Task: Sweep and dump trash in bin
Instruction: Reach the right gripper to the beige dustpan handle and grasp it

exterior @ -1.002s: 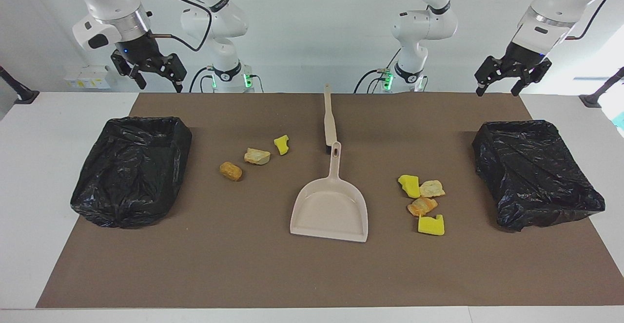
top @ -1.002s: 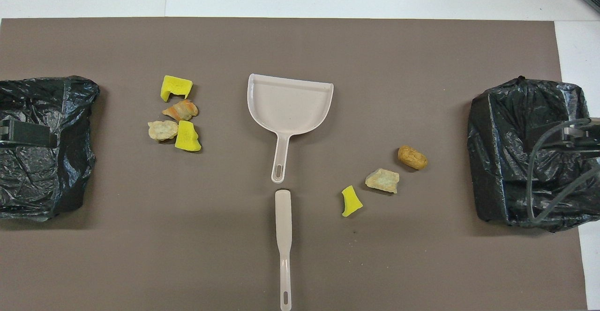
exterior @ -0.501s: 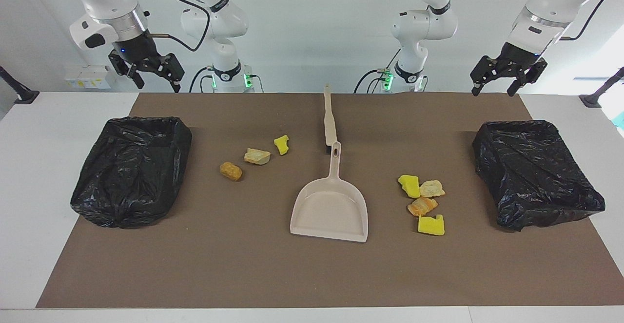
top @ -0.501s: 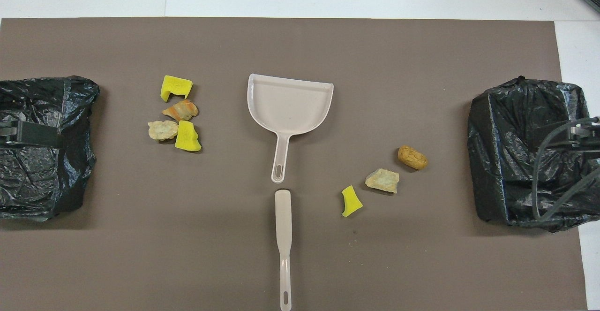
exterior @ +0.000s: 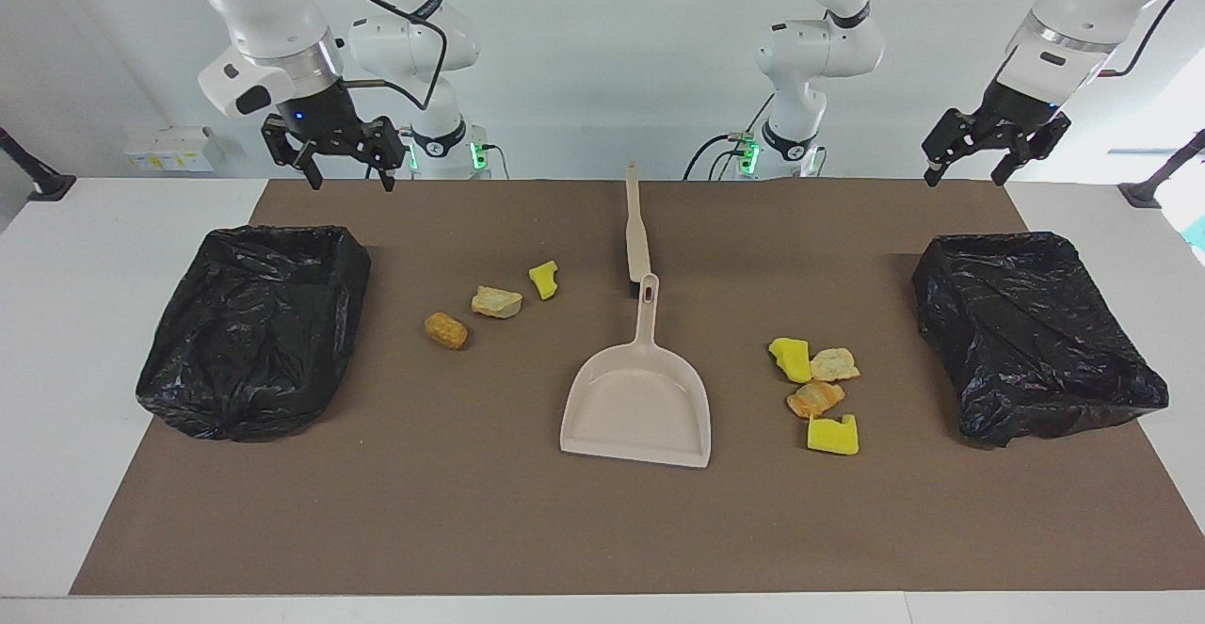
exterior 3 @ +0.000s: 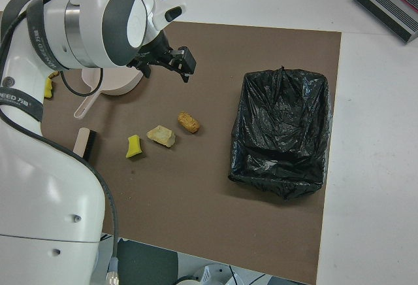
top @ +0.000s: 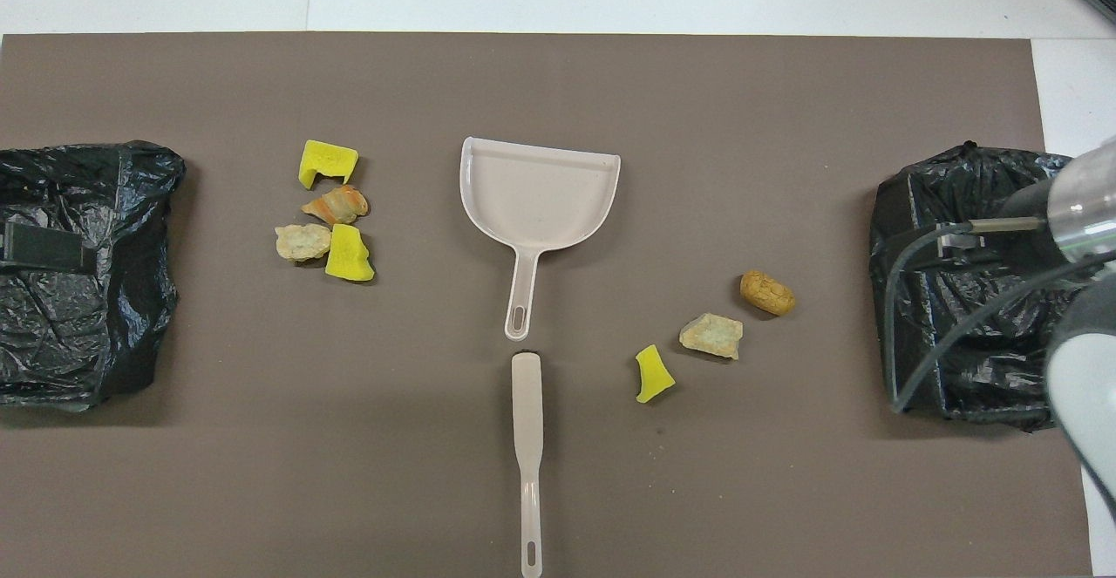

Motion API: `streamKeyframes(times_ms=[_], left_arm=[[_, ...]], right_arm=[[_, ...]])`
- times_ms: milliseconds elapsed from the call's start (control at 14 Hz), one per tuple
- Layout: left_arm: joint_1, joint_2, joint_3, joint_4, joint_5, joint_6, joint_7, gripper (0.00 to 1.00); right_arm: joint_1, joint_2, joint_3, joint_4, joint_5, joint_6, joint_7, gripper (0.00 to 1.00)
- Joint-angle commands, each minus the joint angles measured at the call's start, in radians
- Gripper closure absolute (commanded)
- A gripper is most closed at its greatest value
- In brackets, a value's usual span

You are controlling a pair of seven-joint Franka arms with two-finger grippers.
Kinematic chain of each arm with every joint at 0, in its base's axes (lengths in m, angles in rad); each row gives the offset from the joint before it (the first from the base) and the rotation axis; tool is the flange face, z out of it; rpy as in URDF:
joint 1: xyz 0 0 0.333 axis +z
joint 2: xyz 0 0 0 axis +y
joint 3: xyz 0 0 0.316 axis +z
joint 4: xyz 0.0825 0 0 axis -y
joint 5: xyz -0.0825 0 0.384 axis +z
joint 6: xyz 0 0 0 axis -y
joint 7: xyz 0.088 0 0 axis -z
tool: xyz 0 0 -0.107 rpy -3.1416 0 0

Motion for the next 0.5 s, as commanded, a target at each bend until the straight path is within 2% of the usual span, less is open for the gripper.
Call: streamKeyframes(times_ms=[0,143,286,429], left_arm=[[0.018,-0.008,0.000,0.001,-0.009,-0.006,0.007,0.00],[0.016,-0.008,-0.002,0.001,-0.009,-0.006,0.007,0.00],[0.016,-0.008,-0.002,0.001,-0.010,-0.006,0.007,0.00],[0.016,-0.008,-0.002,0.001,-0.009,-0.006,0.007,0.00]], right_arm=[[0.021,0.078,0.008,0.045,0.027,0.022,0.117,0.00],[0.065,0.129,0.039,0.062,0.019,0.040,0.138,0.00],[0.101,0.204,0.040,0.113,0.015,0.067,0.207,0.00],[0.145,0.247,0.041,0.121,0.018,0.114,0.262,0.00]])
